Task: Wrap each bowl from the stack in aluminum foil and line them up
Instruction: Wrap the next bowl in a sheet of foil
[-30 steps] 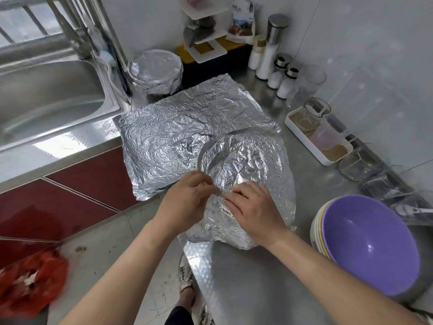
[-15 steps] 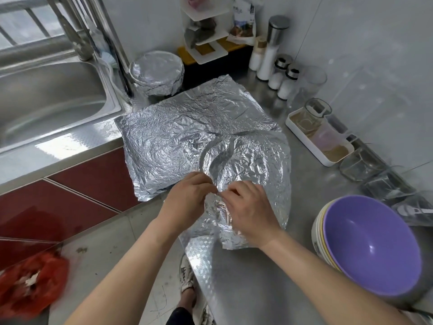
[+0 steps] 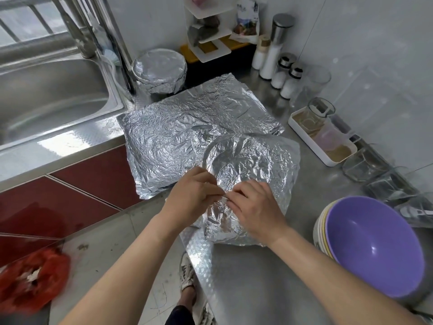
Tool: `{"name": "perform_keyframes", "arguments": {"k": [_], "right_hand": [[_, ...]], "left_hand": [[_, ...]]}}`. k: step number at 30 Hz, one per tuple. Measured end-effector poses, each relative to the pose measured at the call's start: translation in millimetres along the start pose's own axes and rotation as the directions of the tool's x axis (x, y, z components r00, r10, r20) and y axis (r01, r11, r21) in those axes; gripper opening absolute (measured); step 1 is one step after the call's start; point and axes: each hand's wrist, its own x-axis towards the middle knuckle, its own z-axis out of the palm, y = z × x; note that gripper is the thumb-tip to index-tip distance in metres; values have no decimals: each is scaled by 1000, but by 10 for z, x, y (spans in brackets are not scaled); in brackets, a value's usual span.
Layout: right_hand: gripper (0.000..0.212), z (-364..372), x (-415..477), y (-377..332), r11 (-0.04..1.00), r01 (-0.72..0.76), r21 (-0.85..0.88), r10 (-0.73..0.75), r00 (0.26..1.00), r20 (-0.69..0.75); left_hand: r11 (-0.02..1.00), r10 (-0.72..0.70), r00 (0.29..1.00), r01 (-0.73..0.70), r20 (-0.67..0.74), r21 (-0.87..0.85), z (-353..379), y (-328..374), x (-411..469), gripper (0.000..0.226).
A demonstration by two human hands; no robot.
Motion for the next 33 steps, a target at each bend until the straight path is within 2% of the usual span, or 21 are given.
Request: {"name": "perform_keyframes", "arguments": {"k": [7,11,16,20,22,25,28,32,33], "right_hand": [[19,-18,-99,111,1000,-3,24,4,1000,-23],[5,1,-71,113,1000,27,-3,-28,999,-35],[5,45,-39,73,996,58,-73,-63,996,-63],[6,90,7,31,996,21,-87,-29,995,-99],[7,96,39,-6,996,3,-85,-9,997,-71],[5,22,62,-1,999,-22,-25,22,1000,-12],[27,-98,27,62,981,-145,131,146,989,-1],[24,-123,-37,146,973,-165,164,169,986,-11],[22,-119,-35,143,975,-156,160,160,987,-15]], "left_hand": [[1000,-11,999,11,-48,17,-17,-40,20,9],[1000,20,1000,-20,-20,7,-13,5,6,16],[999,41,999,-39,-36,31,39,38,19,12],[998,41,998,-38,-51,54,69,41,59,12],[998,35,999,-33,-34,57,57,32,70,13],[997,10,1000,-8,-17,72,18,-11,71,15],[996,-43,998,46,-42,73,-42,-17,60,27],[999,35,999,-35,-15,14,-10,133,70,14],[999,51,999,-51,4,-3,25,158,70,18]]}}
